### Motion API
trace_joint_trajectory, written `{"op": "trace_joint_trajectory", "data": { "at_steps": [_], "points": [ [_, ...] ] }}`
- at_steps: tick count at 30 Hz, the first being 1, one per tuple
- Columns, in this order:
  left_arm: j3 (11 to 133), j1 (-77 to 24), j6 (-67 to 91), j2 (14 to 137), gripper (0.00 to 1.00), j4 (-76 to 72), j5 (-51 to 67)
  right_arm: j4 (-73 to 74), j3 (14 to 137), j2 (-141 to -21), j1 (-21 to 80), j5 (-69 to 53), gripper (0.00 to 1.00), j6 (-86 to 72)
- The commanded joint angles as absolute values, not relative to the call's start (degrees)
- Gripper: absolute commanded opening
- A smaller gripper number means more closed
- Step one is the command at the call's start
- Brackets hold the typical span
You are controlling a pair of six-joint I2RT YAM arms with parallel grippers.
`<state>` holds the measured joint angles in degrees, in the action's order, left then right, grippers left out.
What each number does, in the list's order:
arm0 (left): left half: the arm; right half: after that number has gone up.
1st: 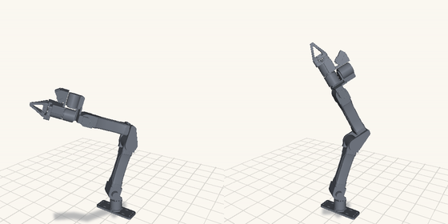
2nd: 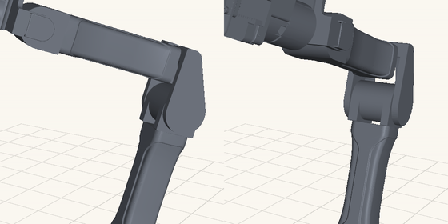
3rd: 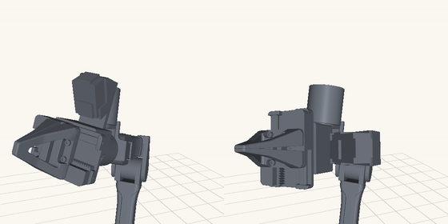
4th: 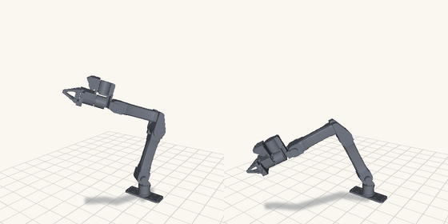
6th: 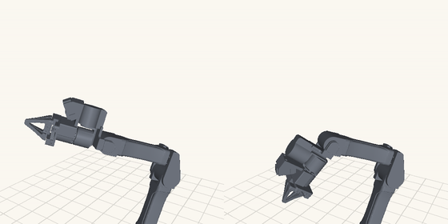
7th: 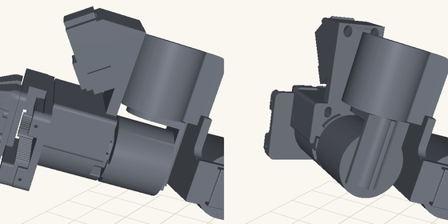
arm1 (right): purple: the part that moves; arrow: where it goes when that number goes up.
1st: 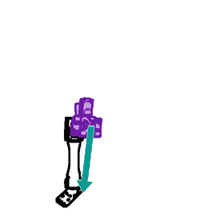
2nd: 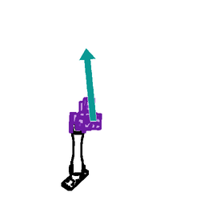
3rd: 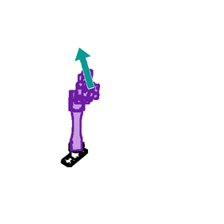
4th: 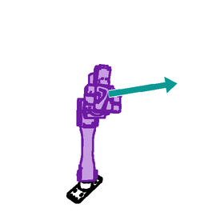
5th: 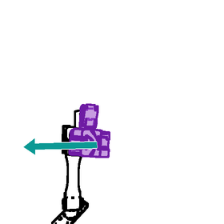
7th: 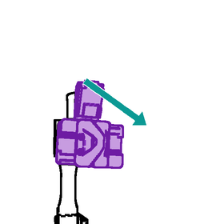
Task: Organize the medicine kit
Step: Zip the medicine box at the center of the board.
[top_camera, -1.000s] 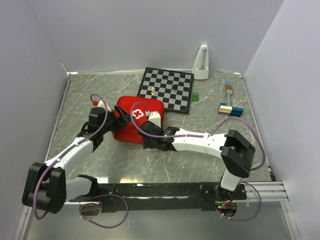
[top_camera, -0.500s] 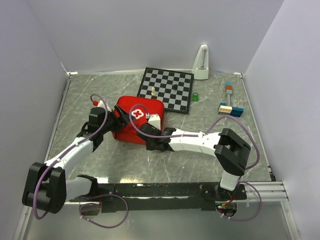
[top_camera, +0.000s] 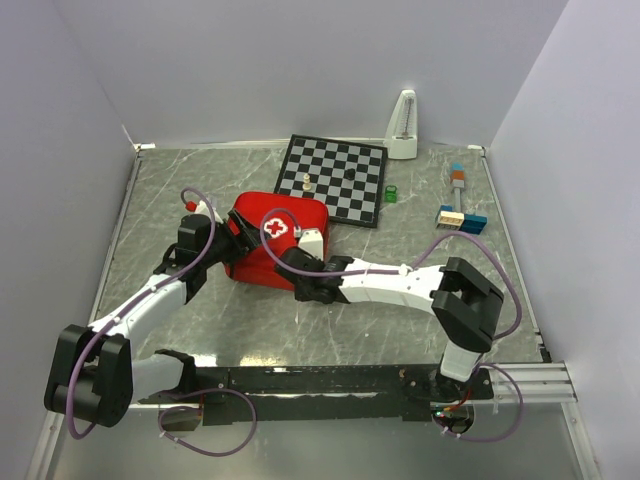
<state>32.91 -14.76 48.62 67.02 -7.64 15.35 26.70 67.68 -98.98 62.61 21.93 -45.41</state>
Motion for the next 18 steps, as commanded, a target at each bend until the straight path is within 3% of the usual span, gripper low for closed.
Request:
{"op": "trace_joint_trajectory", "data": {
  "at_steps": [1, 15, 18],
  "points": [
    [33.8, -14.9, 46.8, 67.3, 0.82, -6.5, 15.5, 31.6, 65.4, -94.5, 62.6, 25.9, 0.00, -42.8],
    [33.0, -14.9, 47.7, 65.3, 0.82, -5.6, 15.1, 24.0, 57.9, -89.6, 62.7, 22.1, 0.00, -34.8],
    [32.7, -14.9, 49.1, 62.3, 0.88, -3.2, 13.5, 22.5, 57.0, -88.9, 62.6, 20.5, 0.00, -33.9]
  ]
}}
